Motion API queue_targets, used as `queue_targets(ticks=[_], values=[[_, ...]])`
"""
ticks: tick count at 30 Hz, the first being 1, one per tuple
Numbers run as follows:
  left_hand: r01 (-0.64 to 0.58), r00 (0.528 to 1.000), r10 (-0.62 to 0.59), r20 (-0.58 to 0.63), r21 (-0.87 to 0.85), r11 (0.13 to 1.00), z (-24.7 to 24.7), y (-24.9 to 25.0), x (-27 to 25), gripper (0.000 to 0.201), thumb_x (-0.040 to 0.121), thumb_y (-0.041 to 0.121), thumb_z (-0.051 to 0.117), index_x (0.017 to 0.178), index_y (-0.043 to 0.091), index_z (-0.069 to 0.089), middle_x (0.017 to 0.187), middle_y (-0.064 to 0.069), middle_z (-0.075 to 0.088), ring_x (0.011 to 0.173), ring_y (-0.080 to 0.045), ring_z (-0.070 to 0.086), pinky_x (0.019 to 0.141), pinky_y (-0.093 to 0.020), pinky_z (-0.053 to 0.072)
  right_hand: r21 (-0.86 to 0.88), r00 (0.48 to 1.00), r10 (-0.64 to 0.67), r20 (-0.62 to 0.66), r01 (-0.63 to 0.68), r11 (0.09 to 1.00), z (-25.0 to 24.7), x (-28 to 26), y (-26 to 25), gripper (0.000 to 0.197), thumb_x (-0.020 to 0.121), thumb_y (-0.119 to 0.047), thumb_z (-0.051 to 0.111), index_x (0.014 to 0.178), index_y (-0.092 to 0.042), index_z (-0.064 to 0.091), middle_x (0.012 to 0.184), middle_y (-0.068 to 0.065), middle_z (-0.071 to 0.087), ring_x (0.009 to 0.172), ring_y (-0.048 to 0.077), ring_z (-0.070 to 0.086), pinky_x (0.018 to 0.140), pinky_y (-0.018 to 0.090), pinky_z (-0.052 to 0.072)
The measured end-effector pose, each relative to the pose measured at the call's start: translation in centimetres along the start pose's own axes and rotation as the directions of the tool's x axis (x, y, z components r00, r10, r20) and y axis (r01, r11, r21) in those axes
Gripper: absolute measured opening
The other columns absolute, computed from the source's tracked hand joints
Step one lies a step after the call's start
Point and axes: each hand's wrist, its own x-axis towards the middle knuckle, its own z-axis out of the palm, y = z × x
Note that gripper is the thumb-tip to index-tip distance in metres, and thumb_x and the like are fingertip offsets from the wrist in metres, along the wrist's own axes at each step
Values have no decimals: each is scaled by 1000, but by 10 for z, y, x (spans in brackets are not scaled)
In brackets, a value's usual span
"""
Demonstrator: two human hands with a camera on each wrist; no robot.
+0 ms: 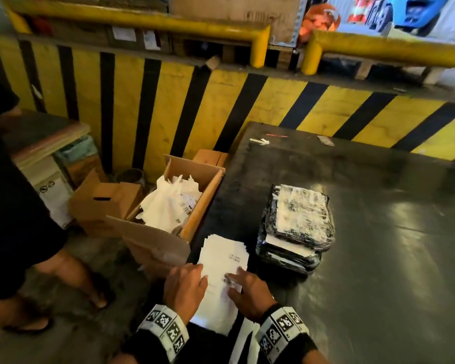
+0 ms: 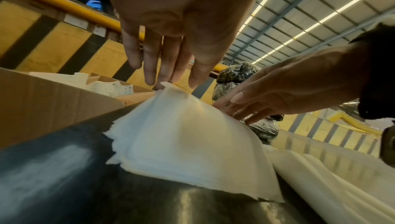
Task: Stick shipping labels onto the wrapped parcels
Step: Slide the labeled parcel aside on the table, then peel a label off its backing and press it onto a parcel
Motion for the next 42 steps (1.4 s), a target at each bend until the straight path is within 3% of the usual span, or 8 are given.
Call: queue_targets(ticks=[5,12,17,23,28,33,39,42], values=[[178,984,-171,52,-347,921,10,-16,15,22,82,17,69,103,13,66,86,-5,65,81,-22,59,71,-30,47,97,998,20,-66,-14,995,6,1,0,37,92,-32,48,128,-24,54,139,5,47,129,25,43,105,32,34],[346,937,-298,180,-585,734,8,-26,21,25,79,5,71,67,22,57,65,1,60,67,-21,58,61,-27,45,115,998,24,-56,-18,993,9,-1,5,39,93,-32,47,130,-21,51,146,5,39,133,24,38,109,36,31],[318,943,-312,113,-573,755,-2,-27,21,20,80,9,71,69,16,55,70,-2,59,68,-17,55,57,-20,40,163,997,-5,-82,18,986,10,-1,7,35,91,-25,49,125,-18,55,140,10,45,129,25,42,106,37,35],[280,952,-280,126,-728,625,-25,-24,23,18,79,1,70,69,14,62,70,-5,66,68,-17,61,60,-18,45,222,968,8,-251,50,974,10,2,9,44,88,-42,47,123,-18,60,135,2,53,127,18,44,107,27,32],[233,949,-307,70,-812,535,-47,-9,32,6,79,9,72,84,8,68,80,-7,71,76,-17,67,67,-25,53,547,949,31,-313,154,823,-12,-7,-2,33,93,-28,53,71,-8,67,63,-18,63,62,-5,54,64,23,45],[168,937,-349,22,-904,394,-71,11,49,8,81,10,70,79,16,64,83,-4,70,78,-17,68,64,-27,52,738,959,6,-284,215,640,-37,-24,-9,19,90,-12,58,81,0,70,77,9,70,73,11,64,77,24,51],[130,939,-343,-16,-908,398,-75,24,69,6,82,15,70,84,18,64,91,-4,70,85,-18,67,65,-24,51,749,961,-50,-272,244,615,-58,-52,-15,14,88,-7,60,83,4,67,78,11,73,65,5,66,66,14,47],[134,943,-332,-6,-907,399,-70,29,75,6,82,17,70,84,19,65,94,-7,70,88,-21,67,76,-35,55,750,961,-47,-272,242,615,-64,-61,-13,12,87,-9,62,84,1,68,80,12,73,72,13,68,73,24,53]])
